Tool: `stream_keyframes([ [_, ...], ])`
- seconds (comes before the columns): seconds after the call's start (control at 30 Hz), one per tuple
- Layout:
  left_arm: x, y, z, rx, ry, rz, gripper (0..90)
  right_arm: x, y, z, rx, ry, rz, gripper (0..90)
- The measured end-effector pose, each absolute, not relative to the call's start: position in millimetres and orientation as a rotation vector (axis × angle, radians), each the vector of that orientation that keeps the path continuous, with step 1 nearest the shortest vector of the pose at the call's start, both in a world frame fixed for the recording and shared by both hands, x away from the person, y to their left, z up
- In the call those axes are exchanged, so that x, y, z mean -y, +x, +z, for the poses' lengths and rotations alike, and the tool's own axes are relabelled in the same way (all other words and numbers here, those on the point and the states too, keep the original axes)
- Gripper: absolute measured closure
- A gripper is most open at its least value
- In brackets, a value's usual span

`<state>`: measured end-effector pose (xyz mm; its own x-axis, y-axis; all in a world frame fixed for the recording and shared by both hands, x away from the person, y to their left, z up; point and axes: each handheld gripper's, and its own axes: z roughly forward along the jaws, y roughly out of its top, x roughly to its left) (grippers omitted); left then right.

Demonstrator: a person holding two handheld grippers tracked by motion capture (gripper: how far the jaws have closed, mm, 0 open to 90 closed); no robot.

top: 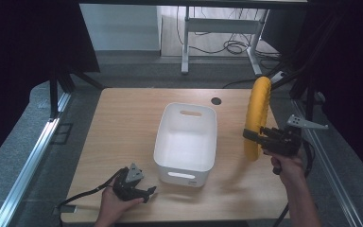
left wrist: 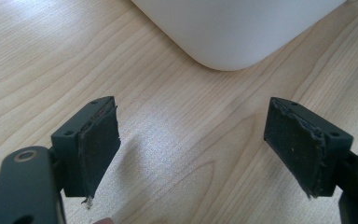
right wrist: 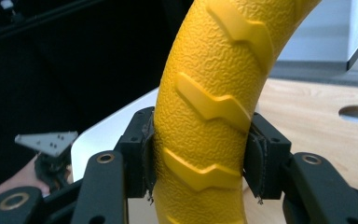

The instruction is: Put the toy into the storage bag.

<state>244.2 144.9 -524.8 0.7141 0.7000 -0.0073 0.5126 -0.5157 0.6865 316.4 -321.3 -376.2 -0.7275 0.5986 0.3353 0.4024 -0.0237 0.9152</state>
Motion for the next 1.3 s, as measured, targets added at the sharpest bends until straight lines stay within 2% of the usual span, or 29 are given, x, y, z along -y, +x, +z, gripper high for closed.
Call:
stream_keyframes([
  [0.87, -144.8, 244.6, -526.2, -0.917, 2.25, 0.358, 18.3, 282.0, 300.8, -372.8, -1.821, 1.07, 1.935, 50.6],
  [1.3, -144.4, 244.9, -526.9, -0.912, 2.253, 0.355, 18.3, 266.8, 293.0, -356.0, -1.697, 0.995, 1.93, 50.3],
])
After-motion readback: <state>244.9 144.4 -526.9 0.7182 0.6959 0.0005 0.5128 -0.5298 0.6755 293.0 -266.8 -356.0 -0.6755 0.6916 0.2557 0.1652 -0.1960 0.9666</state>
